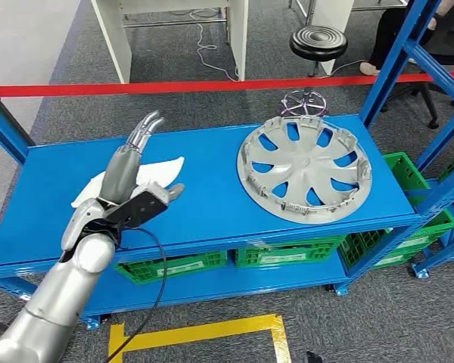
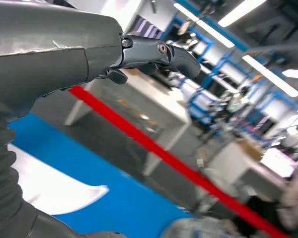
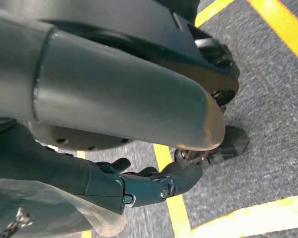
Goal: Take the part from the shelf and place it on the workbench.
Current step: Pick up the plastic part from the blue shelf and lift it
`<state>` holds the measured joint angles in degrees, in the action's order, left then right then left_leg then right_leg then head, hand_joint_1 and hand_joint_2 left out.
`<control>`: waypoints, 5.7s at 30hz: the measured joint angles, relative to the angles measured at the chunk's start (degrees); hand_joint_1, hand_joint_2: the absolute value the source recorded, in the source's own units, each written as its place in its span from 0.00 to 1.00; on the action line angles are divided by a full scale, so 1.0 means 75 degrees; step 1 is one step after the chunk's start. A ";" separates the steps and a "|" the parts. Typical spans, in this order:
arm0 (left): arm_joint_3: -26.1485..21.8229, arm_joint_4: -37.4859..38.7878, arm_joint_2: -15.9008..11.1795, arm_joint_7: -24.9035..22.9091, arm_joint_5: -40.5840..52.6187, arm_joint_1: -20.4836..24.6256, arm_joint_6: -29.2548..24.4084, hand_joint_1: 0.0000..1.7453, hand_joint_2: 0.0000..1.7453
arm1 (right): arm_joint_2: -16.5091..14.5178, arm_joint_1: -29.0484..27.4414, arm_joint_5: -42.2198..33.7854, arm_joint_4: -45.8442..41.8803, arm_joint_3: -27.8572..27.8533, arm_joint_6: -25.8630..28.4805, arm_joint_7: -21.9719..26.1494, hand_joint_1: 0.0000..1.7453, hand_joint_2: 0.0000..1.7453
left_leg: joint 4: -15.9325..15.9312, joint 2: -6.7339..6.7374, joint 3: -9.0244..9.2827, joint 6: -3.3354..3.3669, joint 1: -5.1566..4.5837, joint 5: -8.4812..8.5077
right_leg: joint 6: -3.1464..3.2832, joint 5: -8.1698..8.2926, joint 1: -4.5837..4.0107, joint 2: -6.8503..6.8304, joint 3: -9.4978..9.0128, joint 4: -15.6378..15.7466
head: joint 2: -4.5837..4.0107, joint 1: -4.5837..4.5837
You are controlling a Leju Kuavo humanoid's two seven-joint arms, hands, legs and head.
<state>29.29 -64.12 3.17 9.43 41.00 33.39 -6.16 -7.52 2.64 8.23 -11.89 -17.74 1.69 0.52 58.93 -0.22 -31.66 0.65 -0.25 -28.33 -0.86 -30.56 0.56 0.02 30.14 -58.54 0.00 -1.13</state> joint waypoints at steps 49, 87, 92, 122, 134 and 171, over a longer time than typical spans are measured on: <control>-0.0269 0.4353 0.0418 -0.0028 0.0647 0.1250 -0.0552 0.00 1.00 | 0.0026 0.0026 0.0525 0.0085 0.0492 -0.0541 -0.0955 0.00 0.00 | 0.0003 0.0005 -0.0016 0.0001 0.0000 0.0001 | -0.0001 0.0000 0.0000 0.0001 0.0012 -0.0002 | 0.0000 0.0000; -0.0111 0.5516 0.0104 -0.2049 0.3038 0.1469 -0.0877 0.00 1.00 | 0.0044 -0.0001 0.0312 0.0085 0.0079 -0.0601 -0.1711 0.00 0.00 | 0.0002 0.0007 -0.0019 0.0001 0.0000 0.0001 | -0.0001 0.0000 -0.0002 0.0002 0.0013 -0.0002 | 0.0000 -0.0001; -0.0083 0.5559 -0.0008 -0.2789 0.3671 0.1527 -0.0983 0.00 1.00 | 0.0044 -0.0001 0.0379 0.0085 0.0072 -0.0586 -0.1666 0.00 0.00 | 0.0002 0.0007 -0.0019 0.0001 0.0000 0.0001 | -0.0001 0.0000 -0.0002 0.0002 0.0012 -0.0002 | 0.0000 -0.0001; -0.0614 0.5793 -0.0497 -0.3099 0.4409 0.1755 -0.1005 0.98 1.00 | 0.0029 0.0018 0.1396 0.0085 0.0377 -0.0678 -0.1276 0.00 0.00 | 0.0002 0.0006 -0.0020 0.0001 0.0000 0.0001 | -0.0001 0.0000 0.0000 -0.0001 0.0012 -0.0003 | 0.0000 -0.0001; -0.0889 0.5793 -0.0401 -0.2970 0.4424 0.1714 -0.1076 0.00 0.50 | 0.0029 0.0018 0.1509 0.0085 0.0444 -0.0683 -0.1274 0.00 0.00 | 0.0002 0.0006 -0.0019 0.0001 0.0000 0.0002 | -0.0001 0.0000 -0.0001 -0.0001 0.0012 -0.0003 | 0.0000 -0.0001; -0.1784 0.5755 0.0322 -0.1266 0.3612 0.1491 -0.1856 0.00 1.00 | 0.0029 0.0024 0.1854 0.0085 0.0479 -0.0661 -0.1343 0.00 0.00 | 0.0004 0.0006 -0.0021 0.0001 0.0000 0.0001 | -0.0001 0.0000 0.0001 -0.0002 0.0013 -0.0003 | 0.0000 -0.0001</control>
<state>15.91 -20.96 5.58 -0.06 68.08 44.57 -20.08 -7.30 2.82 22.14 -11.26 -14.14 -3.27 -9.55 58.96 -0.18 -31.81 0.66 -0.25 -28.32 -0.87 -30.56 0.57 0.00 30.24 -58.56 0.00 -1.13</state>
